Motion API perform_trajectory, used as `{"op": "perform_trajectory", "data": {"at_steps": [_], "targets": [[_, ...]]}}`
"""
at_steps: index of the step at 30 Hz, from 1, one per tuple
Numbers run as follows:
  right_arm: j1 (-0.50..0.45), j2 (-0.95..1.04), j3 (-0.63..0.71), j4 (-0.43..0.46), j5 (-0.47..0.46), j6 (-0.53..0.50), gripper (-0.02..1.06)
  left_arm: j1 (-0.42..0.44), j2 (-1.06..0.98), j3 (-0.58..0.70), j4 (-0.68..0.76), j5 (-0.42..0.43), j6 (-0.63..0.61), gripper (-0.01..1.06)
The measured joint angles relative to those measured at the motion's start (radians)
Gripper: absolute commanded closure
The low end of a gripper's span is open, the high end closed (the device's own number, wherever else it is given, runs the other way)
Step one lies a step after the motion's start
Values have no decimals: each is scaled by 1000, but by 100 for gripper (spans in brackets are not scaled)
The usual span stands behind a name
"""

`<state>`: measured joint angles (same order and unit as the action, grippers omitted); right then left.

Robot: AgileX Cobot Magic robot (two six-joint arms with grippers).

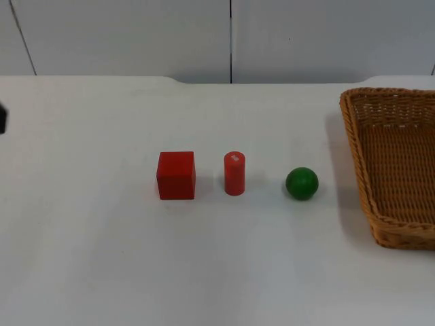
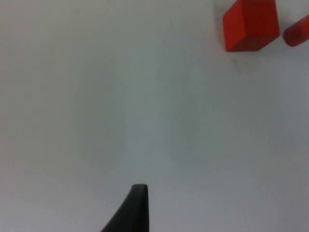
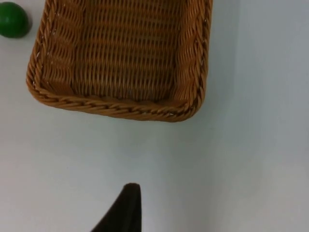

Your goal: Pick up the basket with the left hand and place the object to the left of the red cylinder into the basket with the right hand.

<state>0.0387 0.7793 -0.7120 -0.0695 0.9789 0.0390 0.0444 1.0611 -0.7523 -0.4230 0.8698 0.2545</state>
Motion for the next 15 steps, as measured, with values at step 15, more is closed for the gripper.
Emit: {"op": "perform_trajectory", "data": {"at_steps": [15], "targets": [[0, 0, 0, 0, -2, 0, -1, -385, 603, -518, -28, -67, -26, 7]]}}
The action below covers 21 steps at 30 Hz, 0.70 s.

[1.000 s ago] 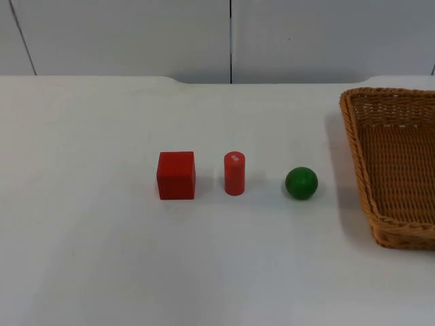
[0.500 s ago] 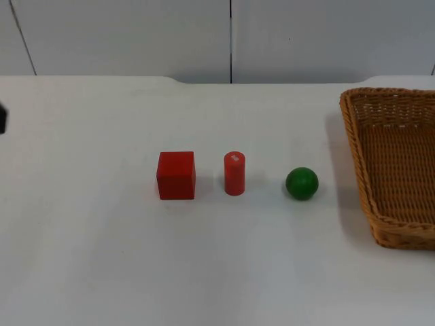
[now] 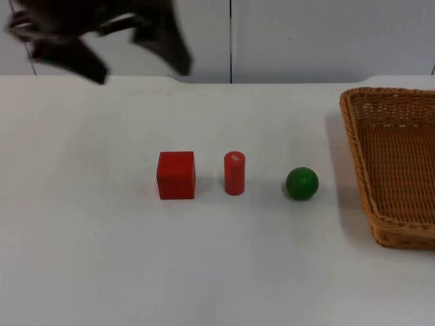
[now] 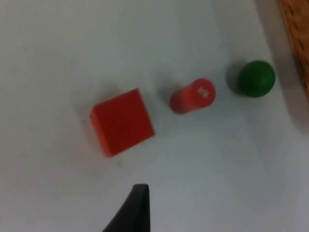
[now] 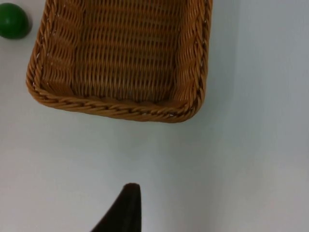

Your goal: Pick up the basket with the left hand and place the object to the left of the red cylinder into the basket with the right hand.

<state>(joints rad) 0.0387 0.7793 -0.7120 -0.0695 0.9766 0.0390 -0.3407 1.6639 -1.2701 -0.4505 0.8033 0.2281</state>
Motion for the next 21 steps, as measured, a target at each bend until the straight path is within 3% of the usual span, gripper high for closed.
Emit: {"op": "perform_trajectory", "data": {"at_steps": [4, 5, 13, 21], "targets": [[0, 0, 0, 0, 0, 0, -1, -122, 250, -279, 44, 25, -84, 7], [0, 0, 0, 0, 0, 0, -1, -122, 250, -279, 44, 25, -84, 7], [0, 0, 0, 0, 0, 0, -1, -266, 606, -724, 114, 133, -207, 7], [0, 0, 0, 0, 0, 0, -1, -339, 802, -973, 125, 173, -265, 7]]}}
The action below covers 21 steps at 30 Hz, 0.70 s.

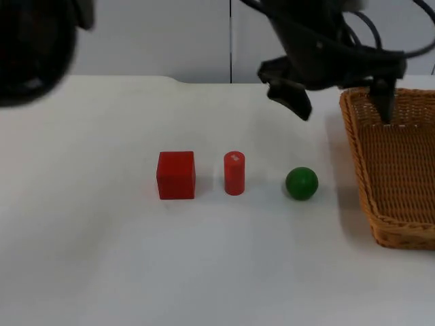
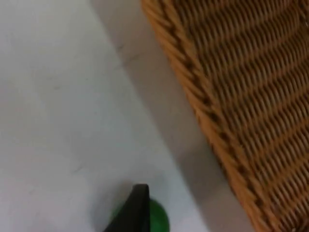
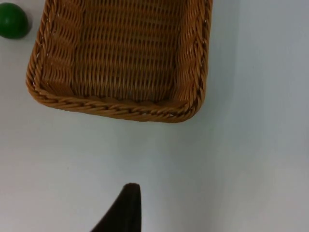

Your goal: Pick up the basket with the left hand and place the object to the left of the red cylinder into the basket with the right hand.

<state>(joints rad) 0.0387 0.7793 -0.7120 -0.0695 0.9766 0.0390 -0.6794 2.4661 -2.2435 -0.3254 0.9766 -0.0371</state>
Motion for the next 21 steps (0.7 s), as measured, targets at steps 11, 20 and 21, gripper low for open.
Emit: {"op": "perform_trajectory", "data": {"at_steps": [11, 20, 21], "targets": [[0, 0, 0, 0, 0, 0, -1, -51, 158, -97, 12, -75, -46, 7], [0, 0, 0, 0, 0, 2, -1, -62, 190, -99, 9, -169, -48, 7], [0, 0, 0, 0, 0, 2, -1, -62, 200, -99, 9, -180, -48, 8]]}}
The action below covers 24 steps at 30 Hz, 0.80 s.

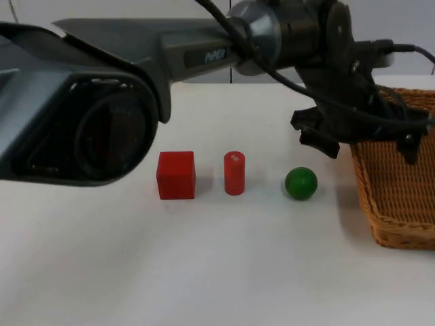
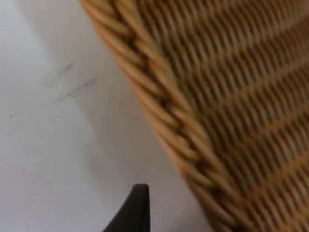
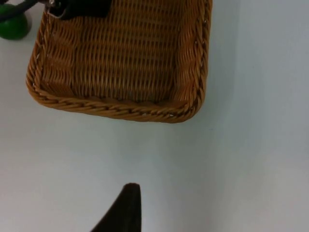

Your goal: Pick up the basket with the left hand and place the object to the left of the red cylinder into the basket with the right hand.

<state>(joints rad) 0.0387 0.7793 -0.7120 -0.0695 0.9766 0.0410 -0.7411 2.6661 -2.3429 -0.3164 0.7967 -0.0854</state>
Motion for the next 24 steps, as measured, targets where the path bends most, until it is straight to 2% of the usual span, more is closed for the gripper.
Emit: {"op": "perform_trajectory", "data": {"at_steps": [2, 5, 6, 7, 10, 11, 14, 15, 20, 24], "targets": [[0, 0, 0, 0, 0, 0, -1, 0, 9, 0, 0, -4, 0, 12], [0, 0, 0, 0, 0, 0, -1, 0, 20, 0, -4, -26, -1, 30], [0, 0, 0, 0, 0, 0, -1, 0, 21, 0, -6, -32, -1, 30], [0, 0, 0, 0, 0, 0, -1, 0, 21, 0, -8, -41, -1, 40], [0, 0, 0, 0, 0, 0, -1, 0, 21, -2, -20, -63, -1, 59], [0, 0, 0, 0, 0, 0, -1, 0, 21, -2, -21, -68, -1, 59], [0, 0, 0, 0, 0, 0, -1, 0, 21, -2, -24, -81, -1, 83], [0, 0, 0, 0, 0, 0, -1, 0, 21, -2, -35, -91, -4, 83], [0, 0, 0, 0, 0, 0, -1, -2, 21, -2, -90, -130, -9, 105], [0, 0, 0, 0, 0, 0, -1, -6, 21, -2, -99, -132, -6, 105]]}}
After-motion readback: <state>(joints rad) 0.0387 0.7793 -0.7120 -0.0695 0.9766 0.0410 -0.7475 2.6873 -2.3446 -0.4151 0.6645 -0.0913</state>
